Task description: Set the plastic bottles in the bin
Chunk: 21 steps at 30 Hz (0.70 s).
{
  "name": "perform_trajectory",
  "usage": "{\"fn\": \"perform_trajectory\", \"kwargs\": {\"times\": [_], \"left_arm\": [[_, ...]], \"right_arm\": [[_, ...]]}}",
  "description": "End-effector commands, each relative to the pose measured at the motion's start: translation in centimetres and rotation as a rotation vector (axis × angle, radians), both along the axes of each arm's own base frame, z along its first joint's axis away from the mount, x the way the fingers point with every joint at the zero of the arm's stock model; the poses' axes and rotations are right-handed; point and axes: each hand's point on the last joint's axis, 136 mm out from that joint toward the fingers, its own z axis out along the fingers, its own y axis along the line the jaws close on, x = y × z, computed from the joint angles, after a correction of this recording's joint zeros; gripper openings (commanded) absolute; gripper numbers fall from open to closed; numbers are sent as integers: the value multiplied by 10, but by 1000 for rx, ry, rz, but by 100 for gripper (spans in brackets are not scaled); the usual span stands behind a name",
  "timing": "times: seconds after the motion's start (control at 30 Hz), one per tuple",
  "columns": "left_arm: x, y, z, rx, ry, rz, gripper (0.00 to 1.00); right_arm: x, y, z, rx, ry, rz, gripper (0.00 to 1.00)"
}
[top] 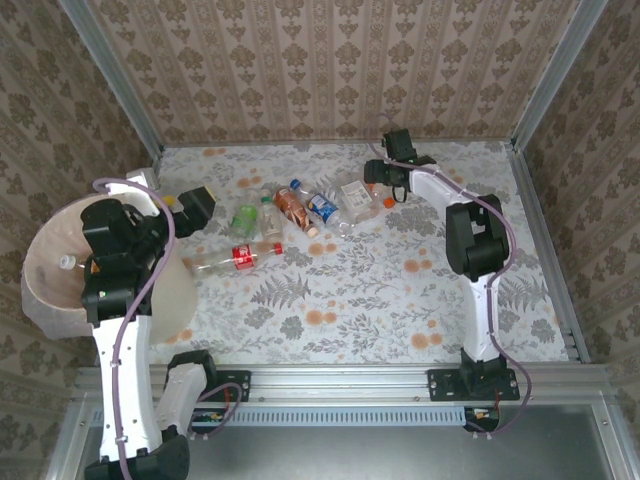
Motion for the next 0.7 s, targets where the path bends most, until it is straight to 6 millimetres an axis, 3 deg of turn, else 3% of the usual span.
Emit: {"fn": "perform_trajectory", "kwargs": {"times": [0.0,0.2,0.67], "left_arm": [[-1,0,2,27,-25,-1,100],[0,1,0,33,-18,8,100],[-1,0,-4,32,-8,4,100]], "right_arm": [[-2,-4,-18,-38,101,-12,73],[2,-9,-38,-92,170,-42,67],[-22,-18,-62,-119,243,-30,66]]}}
